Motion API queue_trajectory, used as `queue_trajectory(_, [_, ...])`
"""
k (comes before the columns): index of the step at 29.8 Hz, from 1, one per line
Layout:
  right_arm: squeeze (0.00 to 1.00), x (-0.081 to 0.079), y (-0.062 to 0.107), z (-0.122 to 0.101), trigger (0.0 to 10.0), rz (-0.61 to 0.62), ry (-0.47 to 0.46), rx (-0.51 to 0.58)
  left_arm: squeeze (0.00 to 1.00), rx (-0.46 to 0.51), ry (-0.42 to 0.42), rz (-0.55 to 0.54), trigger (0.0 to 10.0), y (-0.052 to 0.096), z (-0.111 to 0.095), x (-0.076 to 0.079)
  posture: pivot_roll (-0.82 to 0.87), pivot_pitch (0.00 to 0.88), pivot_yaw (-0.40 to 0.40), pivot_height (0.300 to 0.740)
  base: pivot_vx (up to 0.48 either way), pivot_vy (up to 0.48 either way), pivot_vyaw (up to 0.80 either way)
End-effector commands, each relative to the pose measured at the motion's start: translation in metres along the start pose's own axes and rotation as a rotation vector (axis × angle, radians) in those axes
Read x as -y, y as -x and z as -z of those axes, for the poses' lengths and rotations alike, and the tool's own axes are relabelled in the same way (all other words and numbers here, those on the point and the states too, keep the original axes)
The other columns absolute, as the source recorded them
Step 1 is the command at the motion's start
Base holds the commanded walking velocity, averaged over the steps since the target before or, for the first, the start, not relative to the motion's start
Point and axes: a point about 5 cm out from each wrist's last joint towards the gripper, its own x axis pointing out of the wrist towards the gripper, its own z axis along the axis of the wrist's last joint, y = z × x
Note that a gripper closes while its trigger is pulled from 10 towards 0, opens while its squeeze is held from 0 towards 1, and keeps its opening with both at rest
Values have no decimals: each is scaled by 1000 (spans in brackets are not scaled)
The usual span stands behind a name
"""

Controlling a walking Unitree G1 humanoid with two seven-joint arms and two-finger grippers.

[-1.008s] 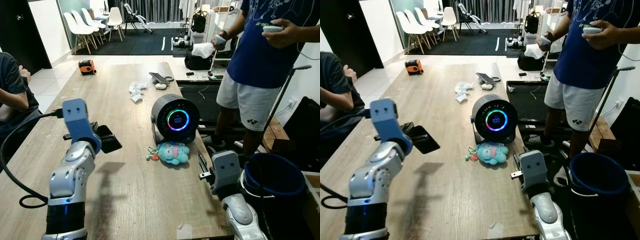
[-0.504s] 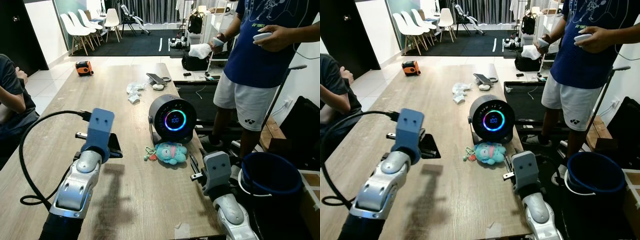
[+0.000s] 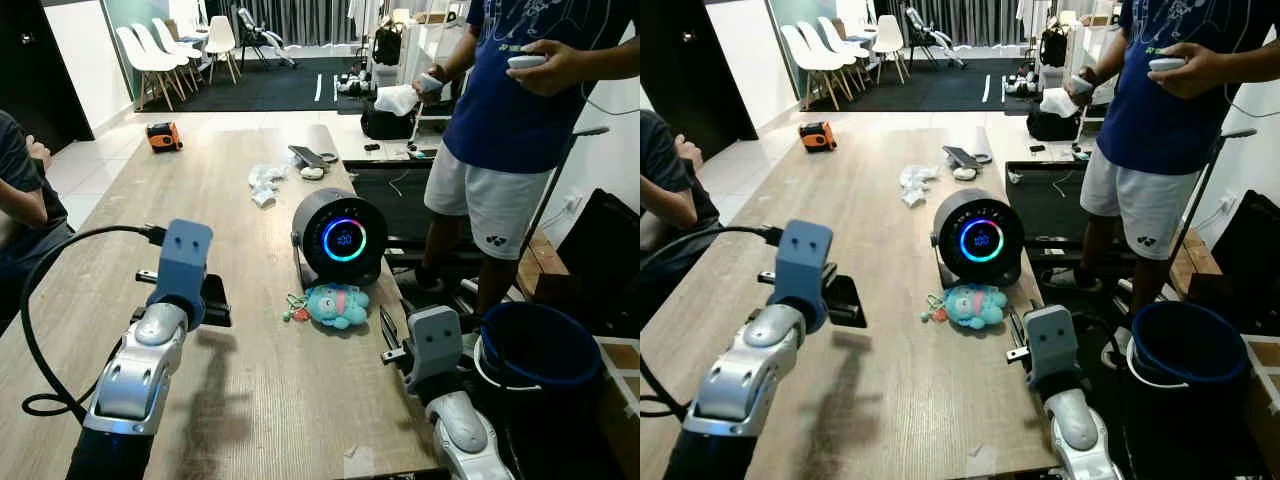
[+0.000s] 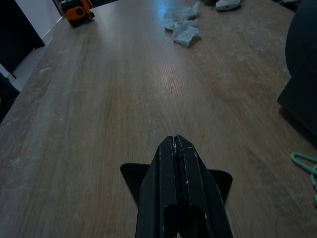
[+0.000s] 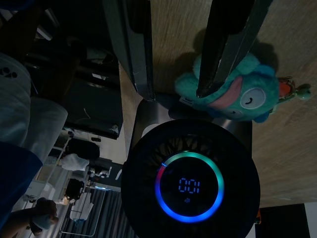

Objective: Hang keys on a hook

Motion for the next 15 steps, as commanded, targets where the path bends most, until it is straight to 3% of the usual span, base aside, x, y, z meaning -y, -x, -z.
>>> queue_trajectory(1, [0, -2, 0, 2, 10000, -2, -6, -3, 447, -5, 26, -5, 10000, 1, 0, 1, 43, 117, 83, 740, 0, 0, 0])
queue_trajectory(3, [0, -2, 0, 2, 10000, -2, -6, -3, 447, -6, 28, -6, 10000, 1, 0, 1, 44, 118, 82, 740, 0, 0, 0])
queue_trajectory(5, [0, -2, 0, 2, 10000, -2, -7, -3, 733, -6, 33, -10, 10000, 1, 0, 0, 44, 118, 83, 740, 0, 0, 0])
queue_trajectory(8, [0, -2, 0, 2, 10000, -2, -8, -4, 761, -7, 36, -13, 10000, 1, 0, 0, 44, 119, 84, 740, 0, 0, 0])
queue_trajectory(9, [0, -2, 0, 2, 10000, -2, -8, -4, 1000, -9, 37, -16, 10000, 1, 0, 0, 43, 119, 84, 740, 0, 0, 0])
queue_trajectory(15, [0, -2, 1, 2, 10000, 1, -9, -6, 1000, -15, 33, -28, 10000, 1, 1, -1, 42, 119, 85, 740, 0, 0, 0])
